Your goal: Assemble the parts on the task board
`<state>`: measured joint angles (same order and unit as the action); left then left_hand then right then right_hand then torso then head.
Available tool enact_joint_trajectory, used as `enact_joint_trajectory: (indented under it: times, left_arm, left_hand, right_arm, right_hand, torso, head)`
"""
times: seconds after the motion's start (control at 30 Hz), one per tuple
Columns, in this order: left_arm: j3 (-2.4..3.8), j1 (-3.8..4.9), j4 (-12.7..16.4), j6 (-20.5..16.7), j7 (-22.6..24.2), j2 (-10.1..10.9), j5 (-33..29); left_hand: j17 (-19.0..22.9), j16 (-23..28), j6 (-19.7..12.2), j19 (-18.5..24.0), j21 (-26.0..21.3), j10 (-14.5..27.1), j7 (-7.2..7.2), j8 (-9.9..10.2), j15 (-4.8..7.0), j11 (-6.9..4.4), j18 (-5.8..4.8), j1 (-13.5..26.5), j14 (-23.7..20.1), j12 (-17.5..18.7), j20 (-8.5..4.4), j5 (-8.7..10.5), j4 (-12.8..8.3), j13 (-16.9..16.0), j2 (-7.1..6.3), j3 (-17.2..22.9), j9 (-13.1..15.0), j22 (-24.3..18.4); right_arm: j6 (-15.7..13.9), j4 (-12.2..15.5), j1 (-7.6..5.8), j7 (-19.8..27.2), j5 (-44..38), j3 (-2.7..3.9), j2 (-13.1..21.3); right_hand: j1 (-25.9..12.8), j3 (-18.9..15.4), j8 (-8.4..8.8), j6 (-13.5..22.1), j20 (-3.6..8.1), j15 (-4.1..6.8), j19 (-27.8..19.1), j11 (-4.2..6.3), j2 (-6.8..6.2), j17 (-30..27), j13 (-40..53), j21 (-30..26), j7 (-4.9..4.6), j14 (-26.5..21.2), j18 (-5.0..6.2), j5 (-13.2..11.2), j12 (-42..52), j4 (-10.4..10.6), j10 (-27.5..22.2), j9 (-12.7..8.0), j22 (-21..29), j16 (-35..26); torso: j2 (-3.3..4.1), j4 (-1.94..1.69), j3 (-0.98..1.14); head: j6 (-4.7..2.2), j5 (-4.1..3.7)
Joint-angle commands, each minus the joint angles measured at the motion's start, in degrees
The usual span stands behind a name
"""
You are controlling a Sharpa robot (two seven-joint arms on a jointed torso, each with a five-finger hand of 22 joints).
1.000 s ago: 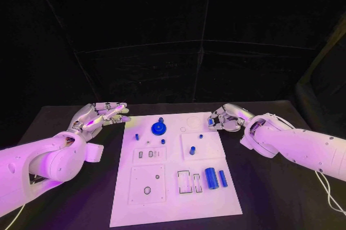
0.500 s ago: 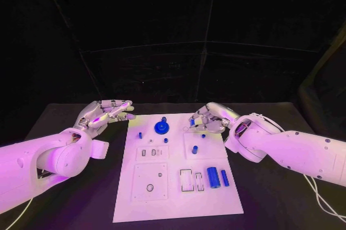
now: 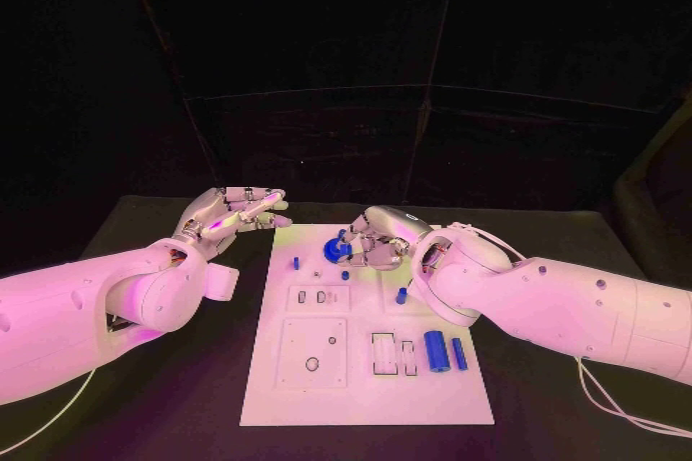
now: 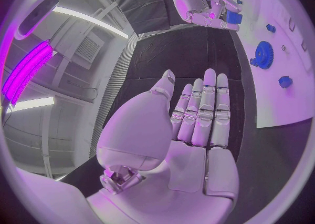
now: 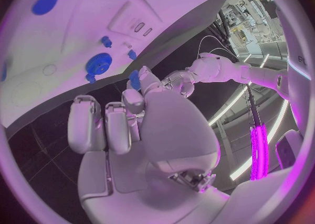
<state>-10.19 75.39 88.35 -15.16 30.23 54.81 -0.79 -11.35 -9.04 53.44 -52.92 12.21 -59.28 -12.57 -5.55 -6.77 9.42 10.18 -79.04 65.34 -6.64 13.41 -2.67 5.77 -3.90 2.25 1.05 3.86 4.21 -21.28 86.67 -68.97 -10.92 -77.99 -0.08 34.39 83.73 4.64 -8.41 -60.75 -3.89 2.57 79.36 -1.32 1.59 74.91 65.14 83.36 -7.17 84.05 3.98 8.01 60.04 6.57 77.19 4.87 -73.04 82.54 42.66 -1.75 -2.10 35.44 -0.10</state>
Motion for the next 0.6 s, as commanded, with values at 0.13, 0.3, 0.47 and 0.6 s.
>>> enact_joint_trajectory:
  times: [0.13, 0.3, 0.47, 0.6]
  left_arm:
    - [0.06, 0.1, -0.2, 0.74, -0.21, -0.49, 0.14]
    - [0.07, 0.1, -0.23, 0.88, -0.35, -0.71, 0.14]
    - [0.07, 0.1, -0.21, 0.86, -0.36, -0.88, 0.14]
    - [0.07, 0.1, -0.16, 0.86, -0.37, -0.95, 0.14]
  left_hand:
    - [-0.06, 0.29, 0.27, -0.43, -0.34, -0.03, -0.23, 0.04, -0.06, 0.25, 0.39, 0.16, 0.26, 0.02, 0.06, -0.16, -0.32, 0.04, 0.33, -0.03, -0.06, -0.05]
    - [-0.06, 0.29, 0.27, -0.43, -0.34, -0.03, -0.23, 0.04, -0.06, 0.25, 0.39, 0.16, 0.26, 0.02, 0.06, -0.16, -0.32, 0.04, 0.33, -0.03, -0.06, -0.05]
    - [-0.08, 0.36, 0.25, -0.42, -0.38, -0.01, -0.23, 0.08, -0.08, 0.26, 0.38, 0.22, 0.22, 0.08, 0.07, -0.16, -0.33, 0.05, 0.35, -0.04, -0.07, -0.07]
    - [-0.09, 0.37, 0.24, -0.42, -0.39, 0.0, -0.23, 0.08, -0.08, 0.26, 0.38, 0.22, 0.22, 0.09, 0.07, -0.16, -0.34, 0.06, 0.35, -0.04, -0.07, -0.07]
  right_arm:
    - [4.97, -1.28, 0.24, -3.83, -6.17, -1.21, -3.03]
    - [5.75, -2.2, 0.78, -3.99, -8.71, -1.56, -5.15]
    - [6.18, -2.63, 1.24, -4.07, -10.47, -1.66, -6.35]
    - [6.4, -2.98, 1.68, -4.2, -11.57, -1.9, -6.92]
  right_hand:
    - [-0.68, 0.27, 0.42, -1.04, -0.02, -0.03, -0.19, -0.07, -0.27, 2.61, 0.3, -0.02, 0.85, 3.36, -0.35, 0.48, 0.04, 0.09, -0.25, 0.23, 0.0, -0.17]
    - [-0.83, 0.34, 0.49, -1.07, -0.04, -0.05, -0.12, -0.09, -0.42, 2.82, 0.68, 0.02, 0.85, 3.41, -0.37, 0.61, 0.49, 0.09, -0.06, 0.21, -0.09, -0.04]
    - [-0.83, 0.34, 0.49, -1.07, -0.04, -0.05, -0.12, -0.09, -0.42, 2.82, 0.68, 0.02, 0.85, 3.41, -0.37, 0.61, 0.49, 0.09, -0.06, 0.21, -0.09, -0.04]
    - [-0.94, 0.42, 0.54, -1.12, -0.05, -0.05, -0.05, -0.08, -0.56, 2.97, 0.82, 0.06, 0.86, 3.45, -0.4, 0.8, 0.64, 0.05, 0.0, 0.19, -0.2, 0.04]
  torso:
    - [-0.48, 0.04, -0.12]
    - [-0.44, 0.02, -0.04]
    - [-0.4, 0.01, -0.03]
    - [-0.36, -0.02, 0.0]
  head:
    - [0.52, 0.55]
    - [0.77, 0.75]
    - [0.89, 0.77]
    - [1.04, 0.9]
